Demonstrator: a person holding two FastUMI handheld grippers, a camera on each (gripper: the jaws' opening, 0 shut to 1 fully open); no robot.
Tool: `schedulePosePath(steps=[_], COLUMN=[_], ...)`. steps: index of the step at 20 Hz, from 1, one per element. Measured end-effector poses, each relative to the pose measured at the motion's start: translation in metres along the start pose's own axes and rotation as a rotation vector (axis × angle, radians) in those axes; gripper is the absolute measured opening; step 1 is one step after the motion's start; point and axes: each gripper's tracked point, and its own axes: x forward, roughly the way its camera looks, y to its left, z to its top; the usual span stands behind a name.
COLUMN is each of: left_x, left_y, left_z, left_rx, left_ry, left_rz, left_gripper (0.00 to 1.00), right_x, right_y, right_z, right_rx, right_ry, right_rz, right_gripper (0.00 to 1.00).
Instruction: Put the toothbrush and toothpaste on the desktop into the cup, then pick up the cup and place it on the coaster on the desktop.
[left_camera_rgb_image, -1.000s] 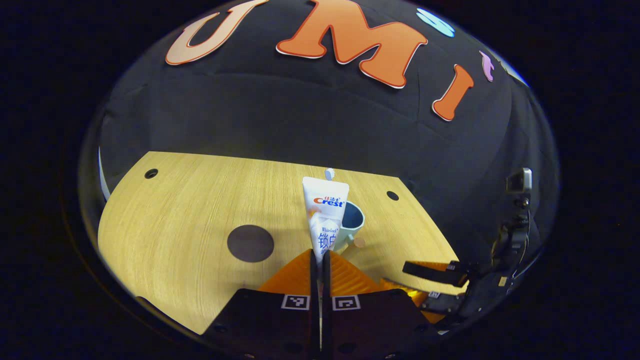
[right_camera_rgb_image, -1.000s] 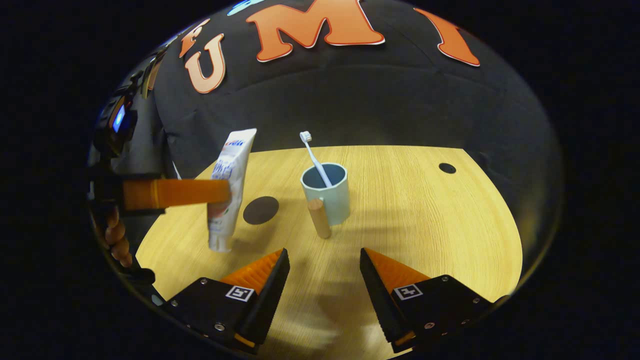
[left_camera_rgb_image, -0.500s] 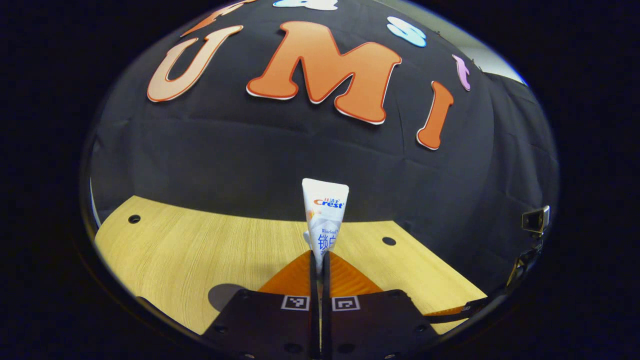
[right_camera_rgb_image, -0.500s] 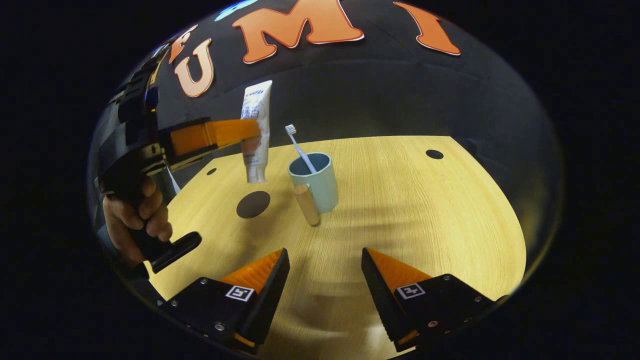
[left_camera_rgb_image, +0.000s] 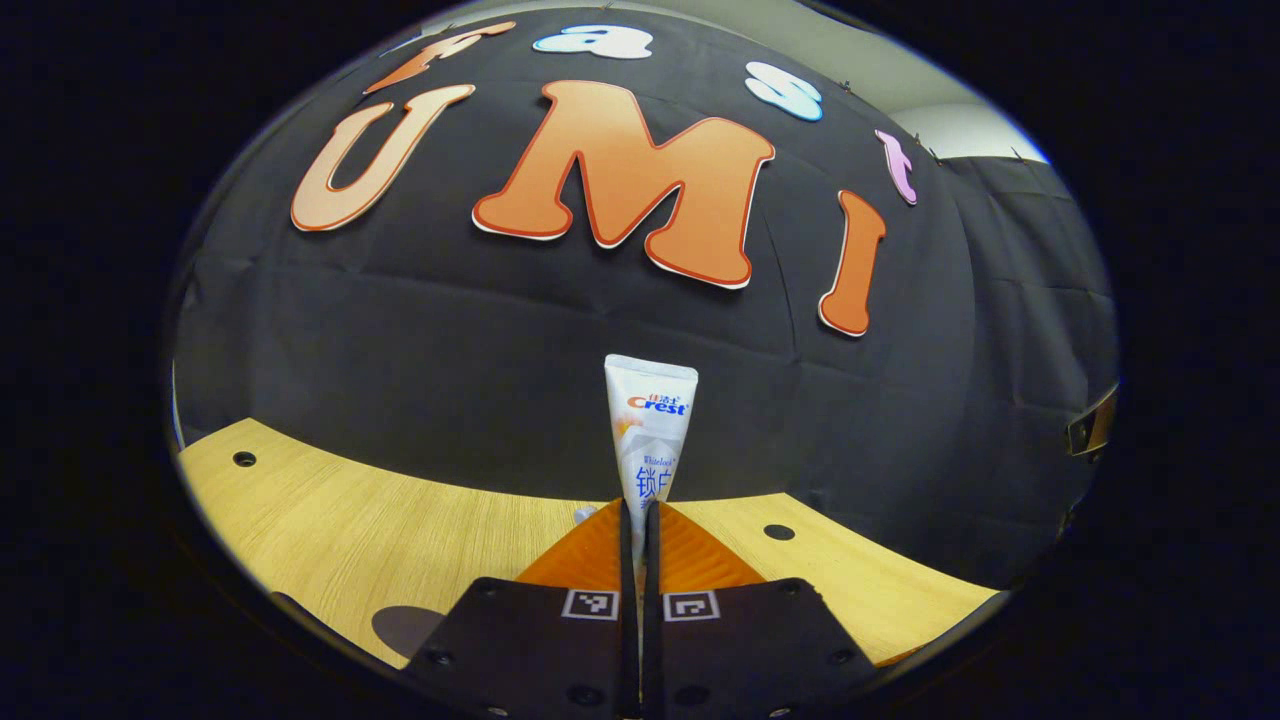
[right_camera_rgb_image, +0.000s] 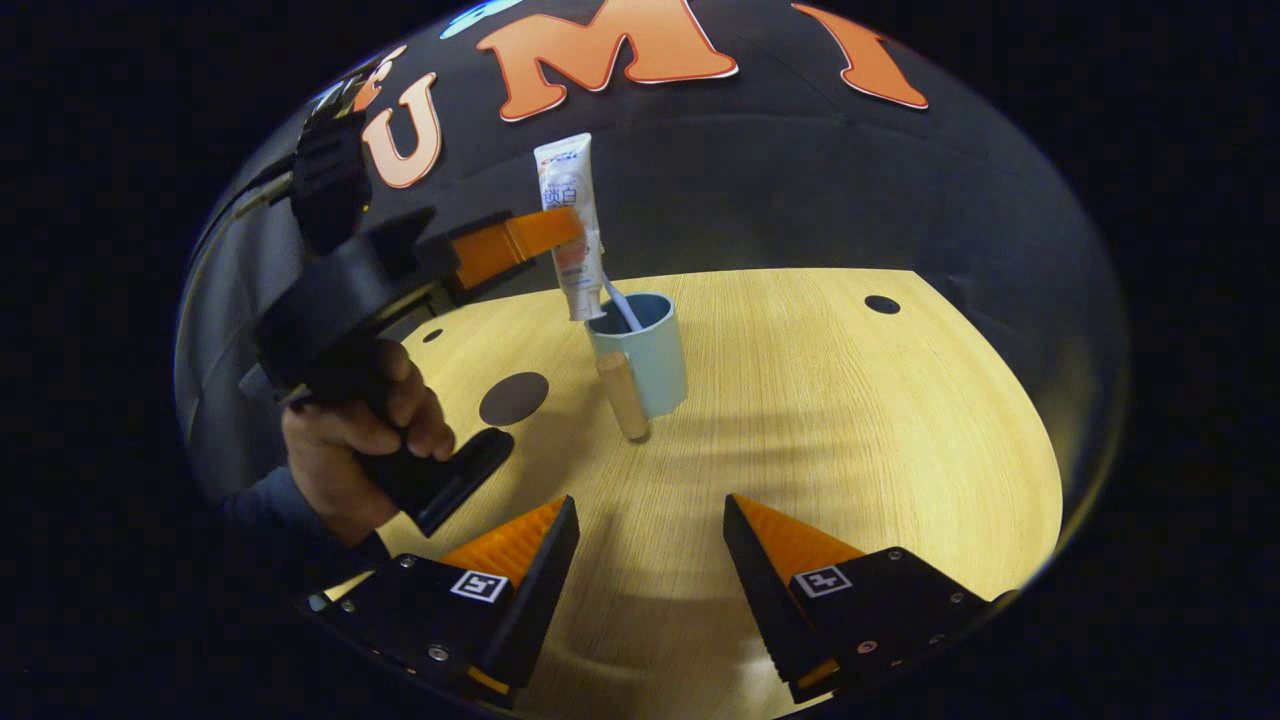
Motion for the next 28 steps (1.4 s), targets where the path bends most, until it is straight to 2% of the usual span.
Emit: schedulePosePath(steps=[6, 10, 12, 14, 15, 16, 17, 20, 21, 25, 28], left_x=[0.013, 0.007, 0.004, -0.003, -0.006, -0.01, -0.016, -0.04, -0.05, -0.085, -0.106], left_y=[-0.009, -0.009, -0.013, -0.013, -0.01, -0.006, -0.002, 0.012, 0.016, 0.029, 0.044], left_z=[-0.028, -0.041, -0.043, -0.043, -0.043, -0.045, -0.042, -0.027, -0.021, -0.004, 0.017], left_rx=[0.055, 0.119, 0.145, 0.168, 0.177, 0.175, 0.175, 0.186, 0.188, 0.152, 0.141], left_ry=[-0.044, -0.06, -0.061, -0.058, -0.043, -0.029, -0.019, 0.001, 0.015, 0.098, 0.144], left_rz=[-0.018, -0.001, -0.007, -0.01, -0.005, 0.0, 0.003, 0.031, 0.039, 0.063, 0.113], left_gripper=[0.01, 0.02, 0.05, 0.16, 0.26, 0.37, 0.59, 0.75, 0.85, 0.96, 0.97], right_x=[-0.006, -0.01, -0.012, -0.012, -0.012, -0.011, -0.011, -0.01, -0.008, -0.004, 0.004], right_y=[-0.015, -0.026, -0.032, -0.038, -0.042, -0.046, -0.048, -0.053, -0.053, -0.036, -0.015], right_z=[0.0, 0.005, 0.005, 0.009, 0.012, 0.014, 0.016, 0.026, 0.031, 0.051, 0.068], right_rx=[0.026, 0.038, 0.051, 0.053, 0.051, 0.052, 0.053, 0.046, 0.044, 0.037, -0.009], right_ry=[-0.018, -0.031, -0.033, -0.04, -0.044, -0.046, -0.046, -0.051, -0.05, -0.047, -0.049], right_rz=[-0.019, -0.037, -0.043, -0.057, -0.066, -0.069, -0.073, -0.079, -0.078, -0.04, -0.012], right_gripper=[0.89, 0.88, 0.88, 0.88, 0.88, 0.88, 0.88, 0.88, 0.88, 0.88, 0.88])
